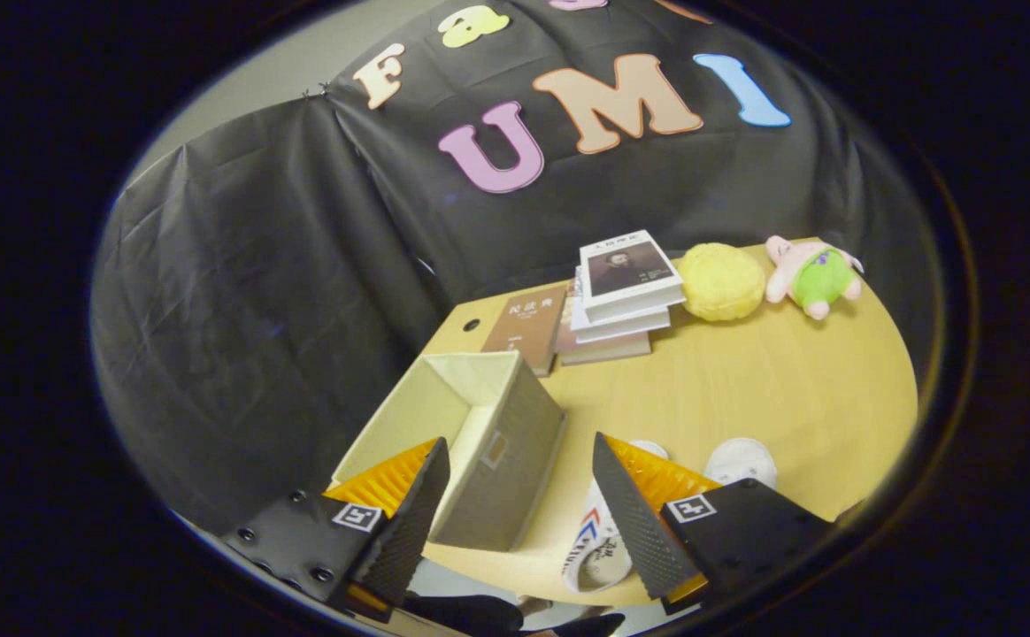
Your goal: Open the storage box then place both shoes into the box .Put the left shoe in first, then the right shoe, with the right side of both shoes facing outward in a uniform manner.
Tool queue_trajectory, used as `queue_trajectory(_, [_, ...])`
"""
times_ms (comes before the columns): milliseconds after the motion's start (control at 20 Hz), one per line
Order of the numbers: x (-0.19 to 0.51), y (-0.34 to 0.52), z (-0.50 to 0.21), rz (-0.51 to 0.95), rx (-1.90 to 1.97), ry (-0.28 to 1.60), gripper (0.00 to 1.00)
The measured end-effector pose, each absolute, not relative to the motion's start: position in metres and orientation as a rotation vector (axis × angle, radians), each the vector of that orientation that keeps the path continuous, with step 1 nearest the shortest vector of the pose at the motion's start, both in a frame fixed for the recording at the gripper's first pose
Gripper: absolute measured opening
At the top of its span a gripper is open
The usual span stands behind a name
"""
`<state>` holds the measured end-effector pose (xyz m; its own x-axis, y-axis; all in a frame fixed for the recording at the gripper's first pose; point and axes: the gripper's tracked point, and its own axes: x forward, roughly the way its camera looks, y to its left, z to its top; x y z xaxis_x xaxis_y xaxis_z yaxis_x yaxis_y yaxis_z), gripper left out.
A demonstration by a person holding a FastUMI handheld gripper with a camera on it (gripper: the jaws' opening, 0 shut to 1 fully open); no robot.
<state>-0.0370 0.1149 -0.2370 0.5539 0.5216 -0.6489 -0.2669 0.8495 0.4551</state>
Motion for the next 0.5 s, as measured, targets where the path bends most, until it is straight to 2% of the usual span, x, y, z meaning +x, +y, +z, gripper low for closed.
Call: queue_trajectory(500, [-0.064, 0.073, -0.323, 0.438, 0.202, 1.016, 1.00])
